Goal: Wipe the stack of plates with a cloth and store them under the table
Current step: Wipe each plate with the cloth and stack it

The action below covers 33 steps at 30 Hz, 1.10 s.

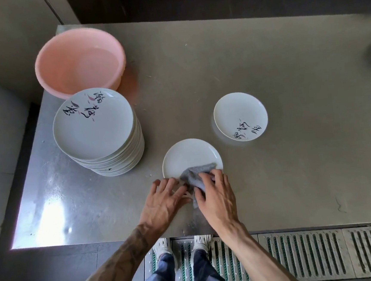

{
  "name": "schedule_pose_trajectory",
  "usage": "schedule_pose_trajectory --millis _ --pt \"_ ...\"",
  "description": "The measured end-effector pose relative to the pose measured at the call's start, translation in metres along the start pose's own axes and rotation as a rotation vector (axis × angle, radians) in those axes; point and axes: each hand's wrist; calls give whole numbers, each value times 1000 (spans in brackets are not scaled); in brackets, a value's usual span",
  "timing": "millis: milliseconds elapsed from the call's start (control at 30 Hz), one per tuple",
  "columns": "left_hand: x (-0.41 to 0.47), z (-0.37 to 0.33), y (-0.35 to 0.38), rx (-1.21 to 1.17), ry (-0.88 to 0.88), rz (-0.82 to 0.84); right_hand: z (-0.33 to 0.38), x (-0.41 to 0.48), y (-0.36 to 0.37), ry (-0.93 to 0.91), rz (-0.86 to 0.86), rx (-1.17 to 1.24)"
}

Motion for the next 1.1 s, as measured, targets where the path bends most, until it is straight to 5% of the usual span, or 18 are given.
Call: schedule_pose_trajectory --millis 433,567,767,900,1100 --pt "7 -8 4 54 87 -160 8 -3 -6 11 15 103" --pt "8 -7 -10 23 56 -188 -3 0 -36 13 -134 305" --pt "30 -6 -48 -348 -153 -316 -8 22 -79 82 -386 598" --pt "47 -4 -68 -551 -310 -342 -4 41 -85 71 -396 615" --pt "45 -2 -65 -875 -517 -172 -8 54 -66 57 -321 565"
Point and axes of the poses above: each hand's wrist, its own x-axis towards the middle knuckle, its own y-axis out of the palm, z = x × y, and after that the axes turned 10 degrees about x, right-handed
